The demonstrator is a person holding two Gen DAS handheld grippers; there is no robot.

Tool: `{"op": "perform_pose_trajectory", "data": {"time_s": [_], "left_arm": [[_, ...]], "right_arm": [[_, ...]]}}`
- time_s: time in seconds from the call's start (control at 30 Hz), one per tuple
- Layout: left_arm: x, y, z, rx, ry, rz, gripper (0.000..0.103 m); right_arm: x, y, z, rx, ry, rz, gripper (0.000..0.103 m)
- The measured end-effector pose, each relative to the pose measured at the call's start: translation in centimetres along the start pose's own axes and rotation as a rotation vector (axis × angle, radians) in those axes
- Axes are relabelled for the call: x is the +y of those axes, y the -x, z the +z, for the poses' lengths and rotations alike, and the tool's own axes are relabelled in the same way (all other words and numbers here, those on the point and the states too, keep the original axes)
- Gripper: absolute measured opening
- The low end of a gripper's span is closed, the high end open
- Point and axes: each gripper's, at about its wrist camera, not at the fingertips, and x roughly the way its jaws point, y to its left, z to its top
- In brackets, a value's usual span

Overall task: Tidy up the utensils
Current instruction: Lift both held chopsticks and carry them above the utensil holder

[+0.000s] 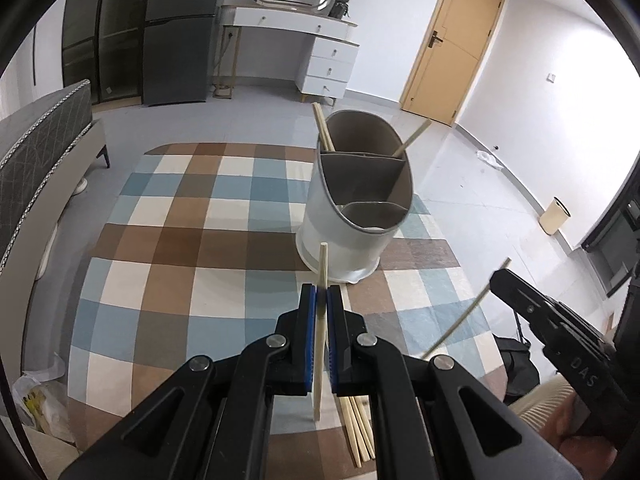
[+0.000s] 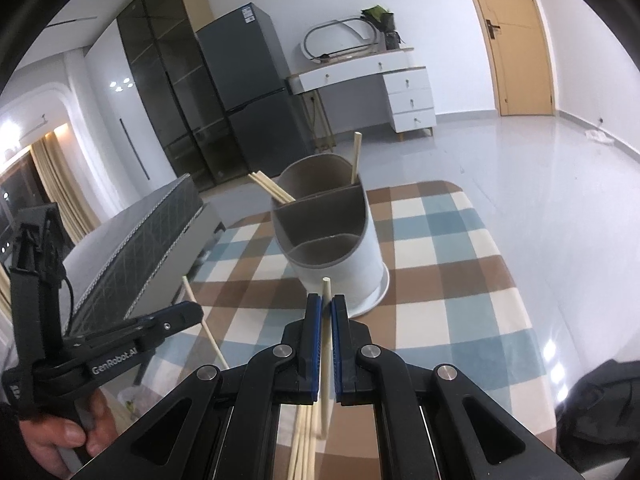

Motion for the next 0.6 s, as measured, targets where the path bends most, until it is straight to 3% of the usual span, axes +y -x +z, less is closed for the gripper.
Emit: {"op": "perform_pose_trajectory", "data": {"time_s": [0.6], "left_arm": [[-1.2, 1.8, 1.7, 0.005, -0.057, 0.032, 0.001]], "right_arm": [[0.3, 1.4, 0.9, -0.054, -0.014, 0.019, 0.004]]}}
